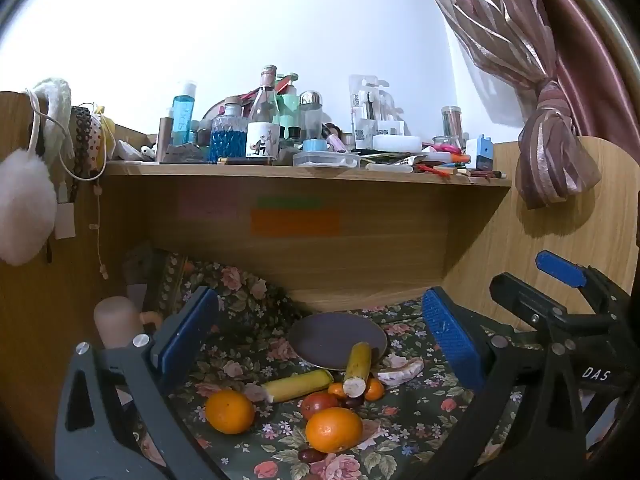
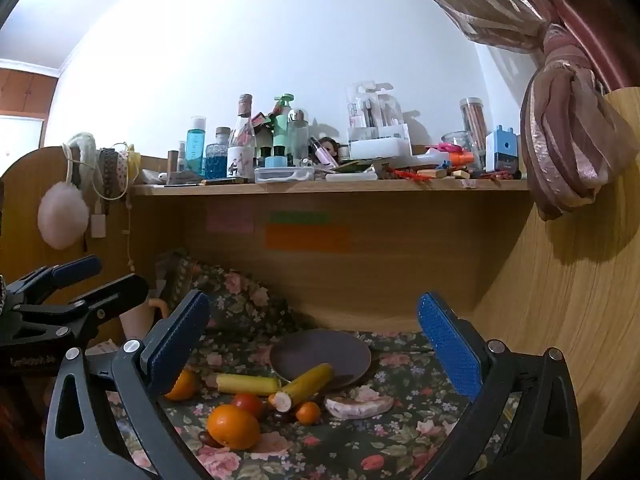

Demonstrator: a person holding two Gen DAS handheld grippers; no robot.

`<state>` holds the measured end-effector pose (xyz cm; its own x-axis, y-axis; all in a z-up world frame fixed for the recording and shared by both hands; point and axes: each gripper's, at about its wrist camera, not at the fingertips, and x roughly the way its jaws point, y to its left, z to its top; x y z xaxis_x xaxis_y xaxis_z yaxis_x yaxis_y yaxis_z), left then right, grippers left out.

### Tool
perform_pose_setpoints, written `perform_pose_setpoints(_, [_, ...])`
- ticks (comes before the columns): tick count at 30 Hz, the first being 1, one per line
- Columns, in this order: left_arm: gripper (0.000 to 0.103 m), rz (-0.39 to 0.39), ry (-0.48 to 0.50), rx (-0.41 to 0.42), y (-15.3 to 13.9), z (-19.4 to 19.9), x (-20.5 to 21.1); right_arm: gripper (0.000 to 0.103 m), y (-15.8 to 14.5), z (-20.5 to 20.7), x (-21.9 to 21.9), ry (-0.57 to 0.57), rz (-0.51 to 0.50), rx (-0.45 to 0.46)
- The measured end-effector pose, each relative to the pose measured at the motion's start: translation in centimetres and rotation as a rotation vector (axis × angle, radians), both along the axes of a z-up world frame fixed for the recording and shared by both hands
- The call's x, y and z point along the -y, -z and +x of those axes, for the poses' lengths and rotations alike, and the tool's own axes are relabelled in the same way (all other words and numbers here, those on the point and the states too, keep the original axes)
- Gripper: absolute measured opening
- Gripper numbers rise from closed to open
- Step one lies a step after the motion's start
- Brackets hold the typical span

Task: Organize fruits

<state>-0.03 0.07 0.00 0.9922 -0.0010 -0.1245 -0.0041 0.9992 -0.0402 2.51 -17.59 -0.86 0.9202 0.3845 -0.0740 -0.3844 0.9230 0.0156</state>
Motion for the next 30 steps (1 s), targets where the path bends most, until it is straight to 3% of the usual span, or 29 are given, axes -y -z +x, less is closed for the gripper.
perform_pose_setpoints(6, [0.103, -0.003, -0.002, -0.031, 0.18, 0.57, -0.3, 0.103, 0.05, 0.21, 0.08, -0.001, -0.003, -0.005])
perform_pose_setpoints(30, [0.103, 0.023, -0.009, -0.013, -0.18, 0.46, 0.43, 0.103, 0.0, 0.23, 0.44, -0.004, 0.018, -0.012])
